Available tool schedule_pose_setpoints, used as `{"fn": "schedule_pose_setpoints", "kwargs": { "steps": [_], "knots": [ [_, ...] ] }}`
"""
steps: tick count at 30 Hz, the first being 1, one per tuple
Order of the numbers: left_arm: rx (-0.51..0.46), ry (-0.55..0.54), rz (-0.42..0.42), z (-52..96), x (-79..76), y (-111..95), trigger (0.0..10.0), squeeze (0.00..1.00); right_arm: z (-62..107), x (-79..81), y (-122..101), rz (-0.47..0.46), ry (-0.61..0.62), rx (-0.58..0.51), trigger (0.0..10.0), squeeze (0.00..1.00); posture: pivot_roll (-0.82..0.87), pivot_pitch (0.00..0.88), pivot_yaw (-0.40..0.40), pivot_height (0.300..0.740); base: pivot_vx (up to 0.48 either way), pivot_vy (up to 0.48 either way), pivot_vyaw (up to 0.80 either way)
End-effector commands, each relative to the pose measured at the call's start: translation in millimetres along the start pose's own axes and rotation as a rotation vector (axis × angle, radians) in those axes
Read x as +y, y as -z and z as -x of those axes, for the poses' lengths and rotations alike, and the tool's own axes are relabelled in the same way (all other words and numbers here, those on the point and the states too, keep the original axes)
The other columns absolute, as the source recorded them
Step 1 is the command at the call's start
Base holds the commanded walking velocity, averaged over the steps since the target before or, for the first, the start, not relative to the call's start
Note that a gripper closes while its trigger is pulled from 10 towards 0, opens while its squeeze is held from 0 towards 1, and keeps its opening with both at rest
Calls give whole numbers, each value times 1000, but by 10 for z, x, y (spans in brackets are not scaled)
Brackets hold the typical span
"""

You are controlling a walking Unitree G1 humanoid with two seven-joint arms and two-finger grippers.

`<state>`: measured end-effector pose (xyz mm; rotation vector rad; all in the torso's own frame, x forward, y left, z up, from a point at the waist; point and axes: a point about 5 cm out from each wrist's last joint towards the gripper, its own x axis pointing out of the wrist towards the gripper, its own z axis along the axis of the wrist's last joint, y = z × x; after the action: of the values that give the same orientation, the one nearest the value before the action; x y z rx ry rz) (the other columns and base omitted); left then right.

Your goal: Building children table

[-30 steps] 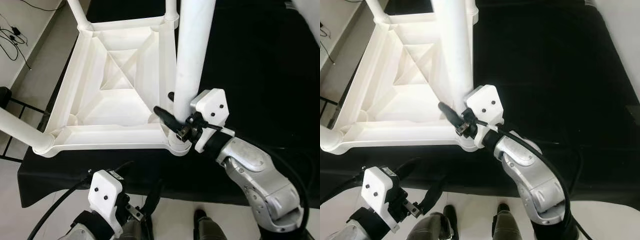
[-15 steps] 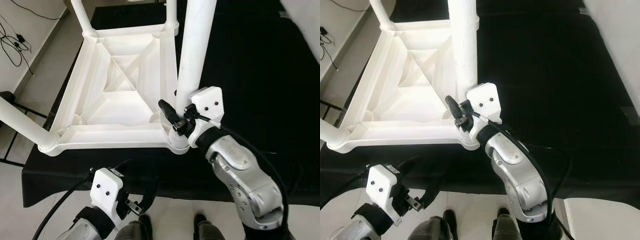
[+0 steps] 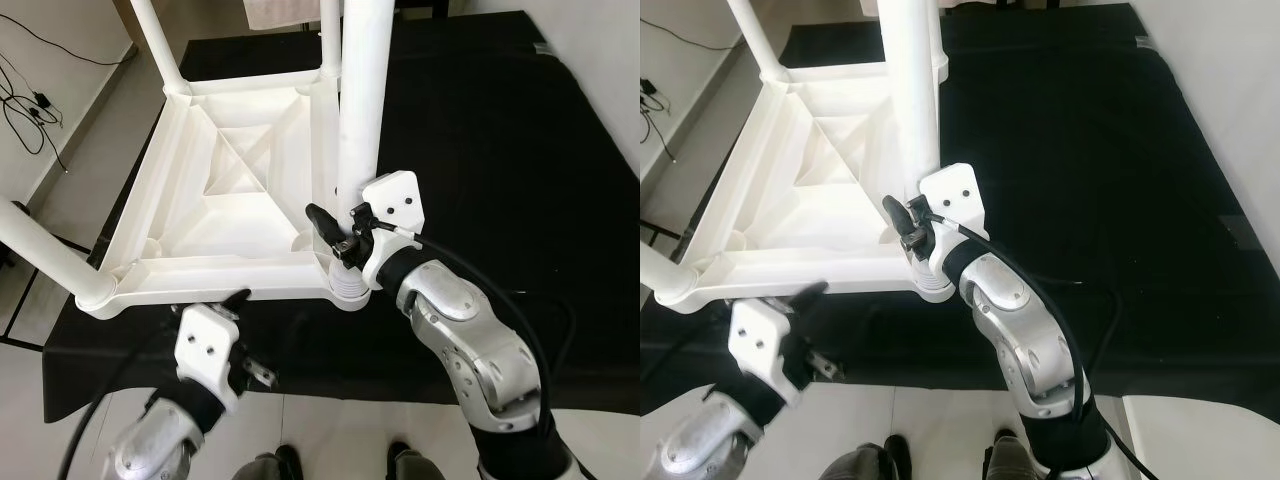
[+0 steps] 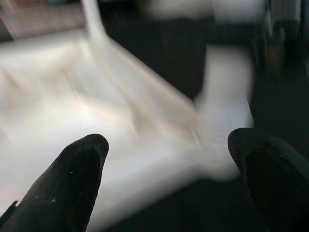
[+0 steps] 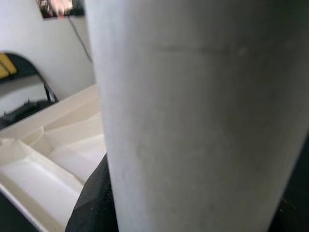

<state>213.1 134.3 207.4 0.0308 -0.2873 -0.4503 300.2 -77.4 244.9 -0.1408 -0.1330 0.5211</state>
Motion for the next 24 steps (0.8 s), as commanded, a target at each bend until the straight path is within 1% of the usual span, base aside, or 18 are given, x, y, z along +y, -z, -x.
{"fn": "schedule_pose_setpoints", "kwargs": {
  "steps": [1, 4, 7, 8, 9, 11, 19, 24],
  "knots": [
    [-12, -25, 21, 0, 54, -53, 10000, 0, -10, -130, 218, -7, 55, 100, 10000, 0, -80, 219, 76, 740, 0, 0, 0],
    [-30, -16, 9, -36, 68, -98, 10000, 0, -28, -137, 209, -1, 50, 95, 10000, 0, -77, 217, 77, 740, 0, 0, 0],
    [-85, 41, 9, -159, 75, -252, 10000, 0, -77, -129, 187, 5, 28, 84, 10000, 0, -61, 204, 83, 740, 0, 0, 0],
    [-85, 41, 9, -159, 75, -252, 10000, 0, -77, -129, 187, 5, 28, 84, 10000, 0, -61, 204, 83, 740, 0, 0, 0],
    [-101, 62, 11, -195, 71, -299, 10000, 0, -91, -125, 183, 7, 21, 81, 10000, 0, -61, 204, 83, 740, 0, 0, 0],
    [-164, 125, 18, -320, 53, -492, 10000, 0, -137, -105, 162, 15, -5, 71, 10000, 0, -60, 199, 85, 740, 0, 0, 0],
    [-187, 169, 0, -404, 52, -588, 10000, 0, -161, -110, 152, 20, -14, 62, 10000, 0, -58, 200, 87, 740, 0, 0, 0],
    [-204, 176, -13, -485, 91, -652, 10000, 0, -158, -124, 134, -3, -21, 27, 10000, 0, -63, 201, 92, 740, 0, 0, 0]
  ]
}}
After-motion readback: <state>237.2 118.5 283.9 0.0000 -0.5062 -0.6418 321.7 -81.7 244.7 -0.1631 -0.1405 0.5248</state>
